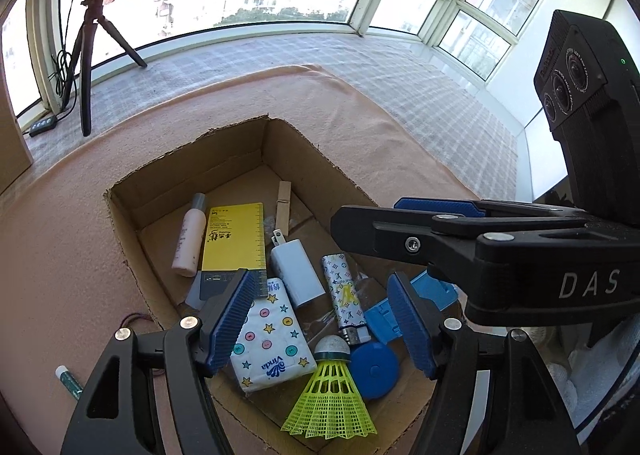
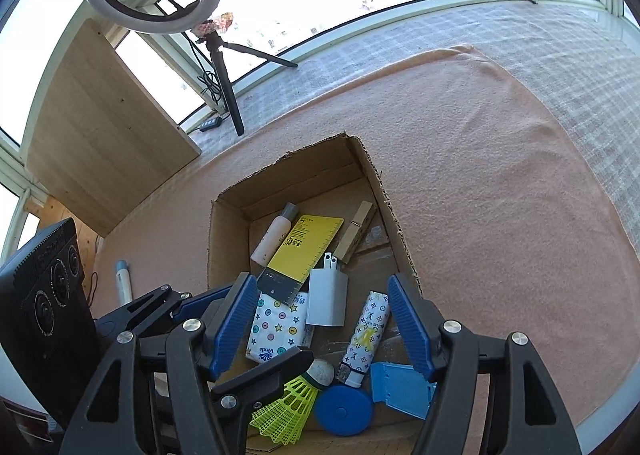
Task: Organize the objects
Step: 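Carry the white charger into the box and open the right tool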
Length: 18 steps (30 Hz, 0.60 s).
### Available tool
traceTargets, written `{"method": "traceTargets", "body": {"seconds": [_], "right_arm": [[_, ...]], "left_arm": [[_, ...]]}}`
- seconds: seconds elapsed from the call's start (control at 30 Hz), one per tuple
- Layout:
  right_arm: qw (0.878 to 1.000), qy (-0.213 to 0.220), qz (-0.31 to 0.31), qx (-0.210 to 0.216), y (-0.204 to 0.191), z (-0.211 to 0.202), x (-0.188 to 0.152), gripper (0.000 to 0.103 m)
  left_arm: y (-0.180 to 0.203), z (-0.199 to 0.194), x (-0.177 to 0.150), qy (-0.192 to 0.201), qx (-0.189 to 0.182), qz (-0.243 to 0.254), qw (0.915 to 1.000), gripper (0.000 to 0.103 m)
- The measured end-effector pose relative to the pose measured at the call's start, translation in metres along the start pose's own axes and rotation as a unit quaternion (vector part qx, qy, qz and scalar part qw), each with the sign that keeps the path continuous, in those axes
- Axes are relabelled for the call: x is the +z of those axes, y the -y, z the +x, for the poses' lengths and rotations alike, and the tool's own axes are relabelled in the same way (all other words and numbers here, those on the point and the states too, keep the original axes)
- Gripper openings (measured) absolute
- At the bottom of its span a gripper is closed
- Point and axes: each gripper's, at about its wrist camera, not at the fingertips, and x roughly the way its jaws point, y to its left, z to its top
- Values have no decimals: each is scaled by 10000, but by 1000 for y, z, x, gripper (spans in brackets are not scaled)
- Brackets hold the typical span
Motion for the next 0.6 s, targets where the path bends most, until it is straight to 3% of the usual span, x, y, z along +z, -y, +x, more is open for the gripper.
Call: {"method": "traceTargets", "body": {"seconds": [0.27, 0.6], "right_arm": [[9999, -10, -142, 64, -22, 1, -8, 64], [9986, -44, -419, 305, -65, 5, -21, 64]], "left_arm": [[-24, -31, -25, 78, 160, -219, 9996, 72], [-82, -84, -70, 241, 566, -796, 9949, 72]]}}
